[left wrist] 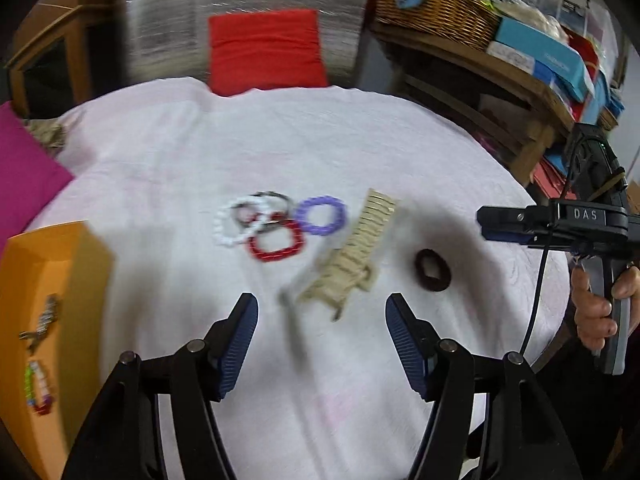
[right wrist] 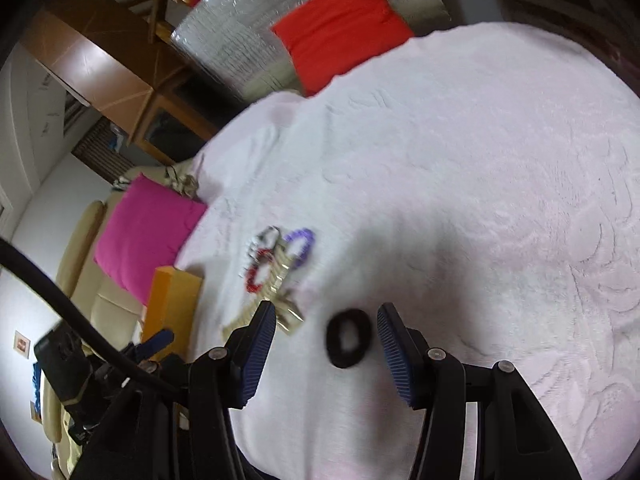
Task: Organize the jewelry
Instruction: 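Grasp the beige claw clip with the left tool while the right tool grasps the black ring, then lift the claw clip with the left tool while the right tool carries the ring toward the tray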
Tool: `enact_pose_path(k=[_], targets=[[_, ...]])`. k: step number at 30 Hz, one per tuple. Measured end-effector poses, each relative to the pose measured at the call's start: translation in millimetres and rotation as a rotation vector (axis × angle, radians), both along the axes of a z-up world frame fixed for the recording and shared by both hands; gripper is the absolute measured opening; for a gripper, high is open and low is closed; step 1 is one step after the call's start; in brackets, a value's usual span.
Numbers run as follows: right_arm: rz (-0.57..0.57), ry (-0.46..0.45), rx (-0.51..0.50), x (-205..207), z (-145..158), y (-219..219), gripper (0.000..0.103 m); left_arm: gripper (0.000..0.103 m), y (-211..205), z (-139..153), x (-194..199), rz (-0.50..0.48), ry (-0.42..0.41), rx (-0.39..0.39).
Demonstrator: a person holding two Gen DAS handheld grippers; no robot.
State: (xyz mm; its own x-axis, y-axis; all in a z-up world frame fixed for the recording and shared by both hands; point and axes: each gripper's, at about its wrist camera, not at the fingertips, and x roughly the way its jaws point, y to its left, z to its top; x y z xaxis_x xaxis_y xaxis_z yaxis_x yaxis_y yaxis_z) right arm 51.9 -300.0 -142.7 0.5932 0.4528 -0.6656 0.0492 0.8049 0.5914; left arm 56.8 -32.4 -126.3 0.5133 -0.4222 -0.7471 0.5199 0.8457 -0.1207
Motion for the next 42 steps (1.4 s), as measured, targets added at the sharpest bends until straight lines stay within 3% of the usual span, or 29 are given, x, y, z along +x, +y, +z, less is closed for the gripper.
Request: enact_pose_path(k=[6, 11, 15, 16, 18, 20, 22, 33, 42], targets=[[0.078, 0.023, -0.042, 1, -19, 7, 0.054, 0.069, -20, -22, 17, -0.045, 0.040, 0.021], [0.101, 0.076, -0.150, 6, -39, 21, 0.038, 0.069, -32, -34, 32, -0.063, 0.071, 0.032], [0.099, 0.091, -0.214, 14, -46, 30, 0.031, 0.068, -34, -39, 40, -0.063, 0.082, 0.037], [0.105, 0.082, -0.234, 14, -45, 33, 0.027, 0.066, -36, -41, 42, -0.065, 0.086, 0.036], [0.118, 0.074, -0.306, 14, -45, 43, 0.017, 0.046, -38, -45, 45, -0.080, 0.100, 0.044], [0.125, 0.060, -0.389, 13, -45, 51, 0.010, 0.035, -40, -50, 47, -0.085, 0.121, 0.061], [0.128, 0.045, -0.429, 11, -43, 54, 0.008, 0.035, -41, -53, 48, -0.086, 0.138, 0.060], [0.035, 0.010, -0.382, 0, -24, 34, 0.007, 0.033, -26, -40, 32, -0.048, 0.087, 0.028], [0.033, -0.019, -0.371, -6, -14, 39, 0.007, 0.030, -3, -26, 14, 0.000, 0.068, 0.028]])
